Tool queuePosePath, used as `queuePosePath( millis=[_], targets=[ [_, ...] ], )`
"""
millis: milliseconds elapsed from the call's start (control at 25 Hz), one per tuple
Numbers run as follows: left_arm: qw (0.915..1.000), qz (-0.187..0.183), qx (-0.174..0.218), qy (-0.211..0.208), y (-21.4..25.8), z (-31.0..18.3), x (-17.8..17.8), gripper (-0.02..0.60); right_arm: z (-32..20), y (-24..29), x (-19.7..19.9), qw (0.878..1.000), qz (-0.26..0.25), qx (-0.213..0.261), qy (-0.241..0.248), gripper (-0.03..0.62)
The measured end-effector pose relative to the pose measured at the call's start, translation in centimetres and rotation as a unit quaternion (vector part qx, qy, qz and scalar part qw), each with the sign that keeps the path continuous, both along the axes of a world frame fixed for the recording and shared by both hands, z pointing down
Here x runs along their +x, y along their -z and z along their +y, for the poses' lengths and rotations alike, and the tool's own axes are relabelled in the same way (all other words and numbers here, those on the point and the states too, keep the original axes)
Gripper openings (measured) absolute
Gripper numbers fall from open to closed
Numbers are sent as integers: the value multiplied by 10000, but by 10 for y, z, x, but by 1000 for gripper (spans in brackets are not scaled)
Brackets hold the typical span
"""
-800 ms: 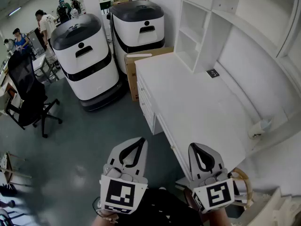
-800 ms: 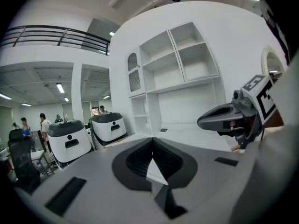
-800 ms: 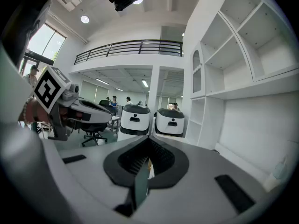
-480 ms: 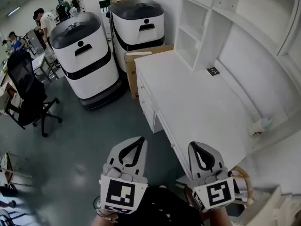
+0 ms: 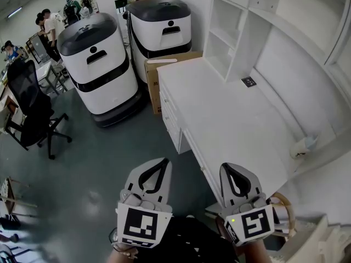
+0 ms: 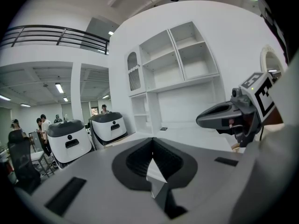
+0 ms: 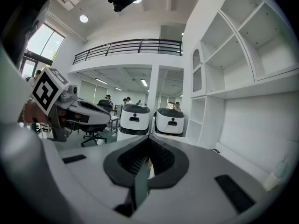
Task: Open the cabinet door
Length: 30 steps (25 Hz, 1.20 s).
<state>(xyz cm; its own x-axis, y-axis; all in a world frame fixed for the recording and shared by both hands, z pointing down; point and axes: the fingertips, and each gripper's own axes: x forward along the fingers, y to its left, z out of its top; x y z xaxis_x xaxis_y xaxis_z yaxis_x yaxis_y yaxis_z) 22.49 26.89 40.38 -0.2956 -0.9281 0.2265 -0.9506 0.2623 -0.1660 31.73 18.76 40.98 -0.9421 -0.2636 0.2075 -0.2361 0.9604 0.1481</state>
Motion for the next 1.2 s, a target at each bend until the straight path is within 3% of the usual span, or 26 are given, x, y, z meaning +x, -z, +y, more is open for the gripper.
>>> queuePosePath(
  millis=[1200],
  targets=[
    [9997, -75, 222, 9, 5, 56, -45, 0, 46, 8, -42, 9995, -150, 193, -186, 0]
  ],
)
